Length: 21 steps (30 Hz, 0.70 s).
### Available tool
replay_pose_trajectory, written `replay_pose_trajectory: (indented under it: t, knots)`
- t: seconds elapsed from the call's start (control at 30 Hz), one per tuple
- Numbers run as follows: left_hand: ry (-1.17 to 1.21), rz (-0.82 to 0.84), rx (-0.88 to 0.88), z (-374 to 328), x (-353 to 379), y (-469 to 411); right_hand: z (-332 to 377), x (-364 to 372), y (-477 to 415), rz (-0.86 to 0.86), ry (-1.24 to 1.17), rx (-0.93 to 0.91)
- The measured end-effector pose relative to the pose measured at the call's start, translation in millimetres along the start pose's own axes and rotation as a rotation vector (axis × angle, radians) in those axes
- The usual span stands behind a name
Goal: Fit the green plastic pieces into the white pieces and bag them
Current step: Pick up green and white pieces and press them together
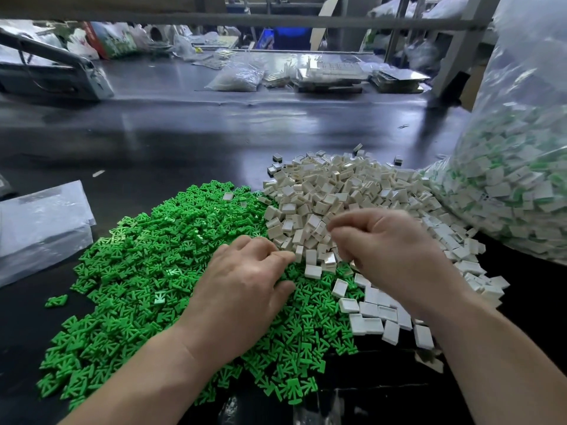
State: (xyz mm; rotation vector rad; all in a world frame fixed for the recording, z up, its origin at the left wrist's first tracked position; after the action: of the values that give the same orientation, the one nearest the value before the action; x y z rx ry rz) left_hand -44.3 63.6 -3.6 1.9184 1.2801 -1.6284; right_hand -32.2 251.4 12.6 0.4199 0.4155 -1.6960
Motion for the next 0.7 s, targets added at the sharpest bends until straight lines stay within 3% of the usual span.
replay_pose_trajectory:
  t: [0.07, 0.13, 0.2, 0.33, 0.43, 0.5, 0.6, 0.7]
  knots:
    - [-0.03, -0.018, -0.043, 3.8, -0.8, 0.4, 4.0, 10.8, 4.5, 0.111, 0.525, -0.051]
    - [-0.054, -0.013, -0.064, 6.0, -0.5, 0.3, 3.6, 25.5, 5.8, 0.204, 0.868, -0.025]
    - [-0.063, -0.008, -0.065, 5.6, -0.1, -0.5, 5.5, 36.3, 3.5, 0.216, 1.024, -0.051]
    - [-0.043, -0.005, -0.051, 2.7, 0.5, -0.9, 7.2, 40.1, 0.0, 0.204, 1.051, -0.09]
    - [0.013, -0.055, -0.022, 1.3, -1.8, 0.5, 7.0, 36.3, 2.9, 0.145, 0.903, -0.192]
    - [0.091, -0.118, -0.011, 0.3, -5.3, 1.0, 4.8, 33.8, 5.8, 0.174, 0.603, -0.184]
    - [0.283, -0.204, -0.019, 1.5, -11.3, 1.2, 3.9, 38.8, 9.4, 0.306, -0.014, -0.042]
    - [0.411, -0.218, -0.004, 3.0, -14.2, 2.9, 6.7, 46.1, 12.7, 0.405, -0.285, 0.102]
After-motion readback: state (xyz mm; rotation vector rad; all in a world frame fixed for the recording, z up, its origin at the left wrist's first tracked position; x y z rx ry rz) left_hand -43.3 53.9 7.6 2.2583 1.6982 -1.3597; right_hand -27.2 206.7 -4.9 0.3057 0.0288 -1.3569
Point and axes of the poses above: each hand's wrist, its own y-axis away from the middle knuckle, its own x-axis out of the palm, z = x × y, the point moved 5 cm from there along -y, towards the middle knuckle, and after that the axes turned 7 degrees about y, right-handed, at the moved point
